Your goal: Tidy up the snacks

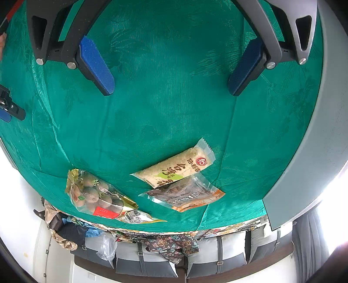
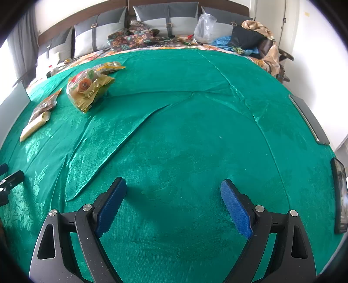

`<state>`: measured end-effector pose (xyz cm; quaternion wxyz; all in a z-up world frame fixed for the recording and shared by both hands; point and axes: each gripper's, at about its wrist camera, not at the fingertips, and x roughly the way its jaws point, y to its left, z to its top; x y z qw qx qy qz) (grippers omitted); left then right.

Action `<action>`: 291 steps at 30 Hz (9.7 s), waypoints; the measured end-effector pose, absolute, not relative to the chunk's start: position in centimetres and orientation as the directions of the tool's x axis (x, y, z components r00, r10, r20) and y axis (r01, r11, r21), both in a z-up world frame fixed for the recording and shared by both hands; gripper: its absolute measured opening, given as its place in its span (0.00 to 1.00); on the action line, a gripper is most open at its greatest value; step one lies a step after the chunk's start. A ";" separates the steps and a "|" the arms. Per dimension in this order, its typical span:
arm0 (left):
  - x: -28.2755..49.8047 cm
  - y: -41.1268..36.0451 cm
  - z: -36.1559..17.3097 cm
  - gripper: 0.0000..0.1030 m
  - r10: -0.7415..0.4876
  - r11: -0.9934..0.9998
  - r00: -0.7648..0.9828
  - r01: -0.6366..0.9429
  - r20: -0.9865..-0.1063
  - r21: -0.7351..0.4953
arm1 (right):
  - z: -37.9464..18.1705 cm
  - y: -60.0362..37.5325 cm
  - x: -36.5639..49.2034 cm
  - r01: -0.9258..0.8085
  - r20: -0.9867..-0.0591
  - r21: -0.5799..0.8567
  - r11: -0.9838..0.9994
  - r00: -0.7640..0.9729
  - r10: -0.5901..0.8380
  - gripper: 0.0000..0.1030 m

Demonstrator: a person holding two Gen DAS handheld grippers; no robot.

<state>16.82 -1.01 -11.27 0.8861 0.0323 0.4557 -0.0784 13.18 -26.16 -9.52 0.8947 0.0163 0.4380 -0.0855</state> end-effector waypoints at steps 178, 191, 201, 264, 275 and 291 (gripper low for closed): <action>17.5 3.1 -11.3 1.00 -0.087 0.990 0.574 0.139 -0.814 -0.008 | -9.6 -26.2 13.0 0.145 -0.793 -0.026 0.989 0.600 -0.109 0.89; 17.6 3.2 -11.3 1.00 -0.087 0.990 0.574 0.139 -0.814 -0.008 | -2.9 -16.6 26.3 -0.357 -0.787 -0.238 0.903 0.616 0.036 0.87; 17.6 3.2 -11.3 1.00 -0.087 0.990 0.575 0.138 -0.814 -0.008 | -8.4 -14.2 32.8 -0.419 -0.917 -0.237 0.877 0.394 -0.059 0.74; 17.6 3.2 -11.3 1.00 -0.087 0.990 0.575 0.139 -0.813 -0.007 | -10.0 -18.6 13.2 -0.140 -0.801 -0.032 0.990 0.596 0.058 0.90; 17.6 3.2 -11.3 1.00 -0.087 0.990 0.575 0.139 -0.813 -0.007 | -10.0 -18.5 13.1 -0.140 -0.801 -0.033 0.990 0.596 0.057 0.90; 17.3 3.4 -11.2 1.00 -0.117 0.979 0.533 0.203 -0.838 -0.008 | -9.9 -18.4 13.1 -0.136 -0.801 -0.038 0.990 0.597 0.051 0.90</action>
